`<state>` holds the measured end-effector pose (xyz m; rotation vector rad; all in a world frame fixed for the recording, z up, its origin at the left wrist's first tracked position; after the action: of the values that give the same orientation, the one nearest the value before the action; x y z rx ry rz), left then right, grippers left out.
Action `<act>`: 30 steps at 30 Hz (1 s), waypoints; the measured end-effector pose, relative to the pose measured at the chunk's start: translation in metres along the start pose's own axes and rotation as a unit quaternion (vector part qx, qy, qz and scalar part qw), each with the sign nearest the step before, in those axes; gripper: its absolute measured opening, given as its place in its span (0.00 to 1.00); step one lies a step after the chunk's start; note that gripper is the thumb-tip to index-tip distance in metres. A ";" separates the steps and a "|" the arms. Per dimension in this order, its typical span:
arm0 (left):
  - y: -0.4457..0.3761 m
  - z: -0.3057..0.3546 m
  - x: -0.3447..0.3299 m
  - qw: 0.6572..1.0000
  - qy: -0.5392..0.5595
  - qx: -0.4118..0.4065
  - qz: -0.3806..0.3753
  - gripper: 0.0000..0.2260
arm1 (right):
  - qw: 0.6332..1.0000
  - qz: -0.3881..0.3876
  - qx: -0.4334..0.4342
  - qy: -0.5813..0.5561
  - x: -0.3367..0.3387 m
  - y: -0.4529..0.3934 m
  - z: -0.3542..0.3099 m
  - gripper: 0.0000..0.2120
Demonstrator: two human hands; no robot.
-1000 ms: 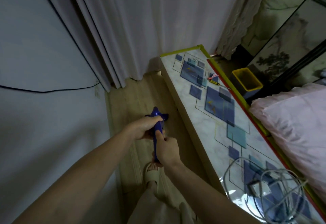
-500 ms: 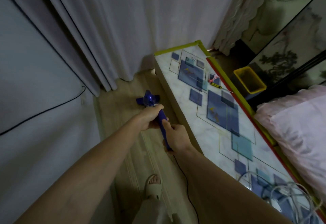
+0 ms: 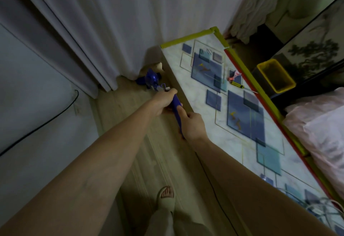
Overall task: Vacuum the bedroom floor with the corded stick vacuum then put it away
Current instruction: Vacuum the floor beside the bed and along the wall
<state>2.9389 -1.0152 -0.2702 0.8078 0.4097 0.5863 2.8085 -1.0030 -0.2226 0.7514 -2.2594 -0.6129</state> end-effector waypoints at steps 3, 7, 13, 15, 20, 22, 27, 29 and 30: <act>-0.017 0.015 0.005 1.000 0.006 -0.013 -0.003 0.11 | 1.000 0.009 0.006 0.008 -0.003 -0.022 -0.013 0.19; -0.031 0.026 0.008 1.000 0.006 -0.022 -0.008 0.14 | 1.000 0.010 0.002 0.021 -0.007 -0.042 -0.021 0.20; -0.027 0.015 0.010 0.999 -0.001 -0.024 -0.026 0.07 | 1.000 -0.010 0.009 0.009 -0.008 -0.028 -0.012 0.17; -0.027 0.013 0.013 0.999 0.007 -0.028 -0.015 0.07 | 0.999 -0.020 0.011 0.023 -0.010 -0.030 -0.014 0.17; -0.014 -0.003 0.011 1.000 0.017 0.003 -0.006 0.12 | 0.999 -0.041 -0.015 0.025 -0.011 -0.020 -0.001 0.18; -0.003 -0.012 0.009 1.000 0.011 0.016 -0.008 0.12 | 0.999 -0.043 -0.022 0.007 -0.007 -0.005 0.007 0.18; 0.039 -0.037 -0.002 0.998 -0.040 0.045 -0.016 0.09 | 0.997 -0.054 -0.056 -0.031 0.000 0.048 0.028 0.20; 0.060 -0.049 -0.008 0.997 -0.054 0.055 -0.016 0.07 | 0.995 -0.059 -0.066 -0.046 0.003 0.071 0.039 0.22; 0.071 -0.056 -0.012 0.997 -0.055 0.059 -0.016 0.07 | 0.994 -0.063 -0.068 -0.049 0.006 0.083 0.044 0.22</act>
<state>2.8759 -0.9534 -0.2492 0.9411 0.3577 0.4881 2.7453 -0.9379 -0.1995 0.8151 -2.2442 -0.8726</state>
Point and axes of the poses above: each hand's wrist, its own y-axis away from the middle knuckle, its own x-axis out of the back of the hand, z = x × y, the point moved 5 cm from there along -y, towards the middle knuckle, and after that the axes turned 9 degrees about y, right-handed, at the moved point
